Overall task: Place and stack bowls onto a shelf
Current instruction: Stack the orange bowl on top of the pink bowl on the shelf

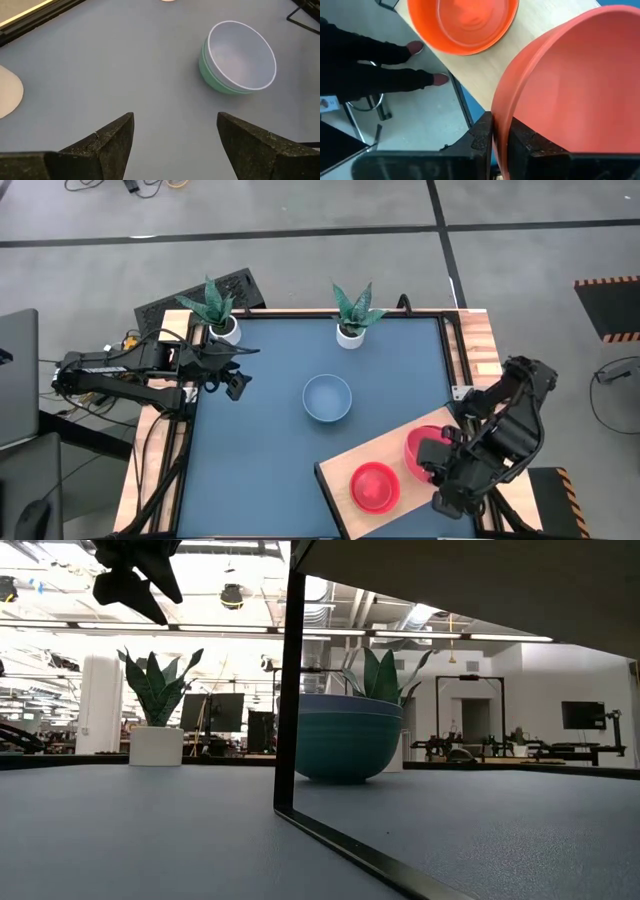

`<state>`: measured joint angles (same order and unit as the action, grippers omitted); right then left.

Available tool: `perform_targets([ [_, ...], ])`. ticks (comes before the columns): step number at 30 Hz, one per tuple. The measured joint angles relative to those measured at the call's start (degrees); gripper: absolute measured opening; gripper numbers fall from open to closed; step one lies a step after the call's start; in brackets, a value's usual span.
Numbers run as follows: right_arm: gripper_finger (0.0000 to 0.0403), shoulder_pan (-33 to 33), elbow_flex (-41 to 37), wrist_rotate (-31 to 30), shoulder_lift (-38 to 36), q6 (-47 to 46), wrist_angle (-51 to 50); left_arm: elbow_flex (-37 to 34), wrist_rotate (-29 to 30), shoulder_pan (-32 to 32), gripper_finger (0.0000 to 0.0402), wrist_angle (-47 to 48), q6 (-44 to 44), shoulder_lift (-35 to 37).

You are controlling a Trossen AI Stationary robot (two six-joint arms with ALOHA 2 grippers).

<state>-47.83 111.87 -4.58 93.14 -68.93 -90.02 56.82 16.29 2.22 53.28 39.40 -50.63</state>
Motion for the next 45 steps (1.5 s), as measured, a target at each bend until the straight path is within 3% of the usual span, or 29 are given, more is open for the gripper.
perform_targets([
  [13,0.0087,2.19,0.87,2.99,-0.26,-0.83,-0.02,0.0,-0.72,0.01,0.0269,0.02,-0.79,0.0],
  [25,0.0176,2.25,0.9,6.51,-2.63,-6.73,0.02,0.0,-0.94,0.0,0.0269,0.0,-0.79,0.0],
  [29,0.0179,2.2,0.9,6.16,-5.08,-9.76,2.36,0.0,-0.94,0.02,0.0269,0.0,-0.81,0.0],
  [31,0.0169,1.53,0.92,3.46,-6.09,-9.63,4.52,0.0,-0.94,0.02,0.0269,0.0,-0.77,0.0],
  [36,0.0139,-0.24,0.94,-11.5,-5.73,-4.51,7.97,0.0,-0.94,0.0,0.0269,0.0,-0.75,0.0],
  [45,0.0117,0.35,0.0,-13.38,0.83,-1.31,4.37,0.01,-0.57,0.0,0.0269,-0.01,-0.78,0.0],
])
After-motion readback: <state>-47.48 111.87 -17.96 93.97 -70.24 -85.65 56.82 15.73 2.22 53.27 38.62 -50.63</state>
